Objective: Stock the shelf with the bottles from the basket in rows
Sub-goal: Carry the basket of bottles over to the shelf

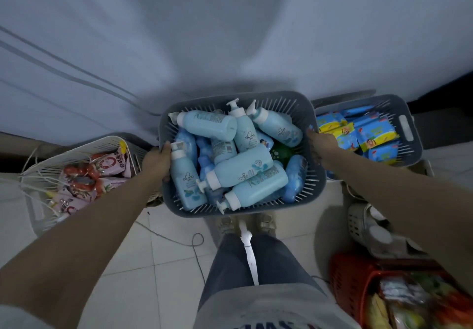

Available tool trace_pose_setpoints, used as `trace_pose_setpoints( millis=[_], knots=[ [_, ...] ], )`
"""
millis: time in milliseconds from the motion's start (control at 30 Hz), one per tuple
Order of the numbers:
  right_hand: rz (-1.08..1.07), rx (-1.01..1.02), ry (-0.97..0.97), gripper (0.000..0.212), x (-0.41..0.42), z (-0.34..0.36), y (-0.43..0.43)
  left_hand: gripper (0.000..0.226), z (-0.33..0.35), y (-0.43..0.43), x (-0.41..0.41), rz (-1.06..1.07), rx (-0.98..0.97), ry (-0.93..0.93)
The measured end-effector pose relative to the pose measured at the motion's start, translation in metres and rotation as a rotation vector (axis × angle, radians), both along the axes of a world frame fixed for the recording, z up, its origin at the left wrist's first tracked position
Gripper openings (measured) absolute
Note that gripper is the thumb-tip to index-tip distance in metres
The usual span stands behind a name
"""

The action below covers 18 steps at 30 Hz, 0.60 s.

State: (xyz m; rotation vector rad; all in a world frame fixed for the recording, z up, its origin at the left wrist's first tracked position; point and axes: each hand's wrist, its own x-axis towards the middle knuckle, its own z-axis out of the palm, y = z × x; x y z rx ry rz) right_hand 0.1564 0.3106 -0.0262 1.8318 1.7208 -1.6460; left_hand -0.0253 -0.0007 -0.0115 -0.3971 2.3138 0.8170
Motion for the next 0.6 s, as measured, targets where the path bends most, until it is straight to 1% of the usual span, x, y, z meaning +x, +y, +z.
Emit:
trace_pose_setpoints(
  millis=[167,300,467,600],
  knots=[
    [-0.171,-0.113,0.109,0.043,0.031,0.045,-0.011,0.046,0.031,0.003,-0.001,0.035,0.170,-0.075],
    [-0.249,-0.146,0.157,0.047,0.069,0.082,-0.019,0.049,0.059,0.020,-0.009,-0.129,0.247,-0.167],
    [-0.379,-0.156,0.227,0.047,0.130,0.110,-0.036,0.046,0.093,0.051,0.015,-0.307,0.364,-0.162],
    [-0.488,-0.211,0.272,0.048,0.178,0.127,-0.042,0.049,0.113,0.085,0.036,-0.428,0.365,-0.160]
  ],
)
